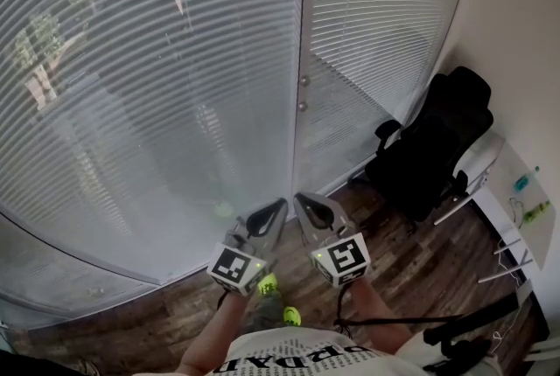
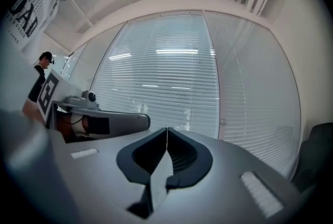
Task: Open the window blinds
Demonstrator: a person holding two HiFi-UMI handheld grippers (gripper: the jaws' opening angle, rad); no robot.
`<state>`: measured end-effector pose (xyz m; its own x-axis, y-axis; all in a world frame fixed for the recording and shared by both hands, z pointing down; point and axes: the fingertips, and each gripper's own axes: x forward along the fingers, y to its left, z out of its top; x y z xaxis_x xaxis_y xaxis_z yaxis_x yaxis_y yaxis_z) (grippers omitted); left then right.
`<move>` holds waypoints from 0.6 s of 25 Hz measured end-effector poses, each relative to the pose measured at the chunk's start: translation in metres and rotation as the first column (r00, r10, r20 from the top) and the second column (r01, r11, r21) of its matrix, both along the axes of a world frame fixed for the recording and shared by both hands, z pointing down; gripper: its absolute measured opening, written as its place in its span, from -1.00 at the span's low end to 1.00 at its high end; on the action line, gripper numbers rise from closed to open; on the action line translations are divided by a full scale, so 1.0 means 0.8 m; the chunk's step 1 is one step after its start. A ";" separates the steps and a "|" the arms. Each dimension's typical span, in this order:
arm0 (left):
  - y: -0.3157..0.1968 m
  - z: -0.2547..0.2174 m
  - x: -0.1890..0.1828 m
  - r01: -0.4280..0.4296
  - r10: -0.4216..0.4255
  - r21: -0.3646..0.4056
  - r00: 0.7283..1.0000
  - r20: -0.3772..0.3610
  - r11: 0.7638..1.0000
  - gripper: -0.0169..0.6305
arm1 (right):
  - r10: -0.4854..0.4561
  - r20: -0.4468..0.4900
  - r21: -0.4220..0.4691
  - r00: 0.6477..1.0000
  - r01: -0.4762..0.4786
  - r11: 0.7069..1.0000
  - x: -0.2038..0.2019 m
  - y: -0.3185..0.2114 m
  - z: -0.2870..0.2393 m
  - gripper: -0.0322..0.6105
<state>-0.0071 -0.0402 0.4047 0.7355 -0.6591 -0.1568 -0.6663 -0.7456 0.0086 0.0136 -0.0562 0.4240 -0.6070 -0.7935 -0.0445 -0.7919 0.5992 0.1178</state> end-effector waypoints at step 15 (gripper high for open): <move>-0.149 -0.011 -0.024 -0.029 0.029 0.024 1.000 0.004 0.999 -0.97 | 0.049 -0.025 0.021 0.999 -0.048 0.999 -0.020 -0.141 -0.029 -0.87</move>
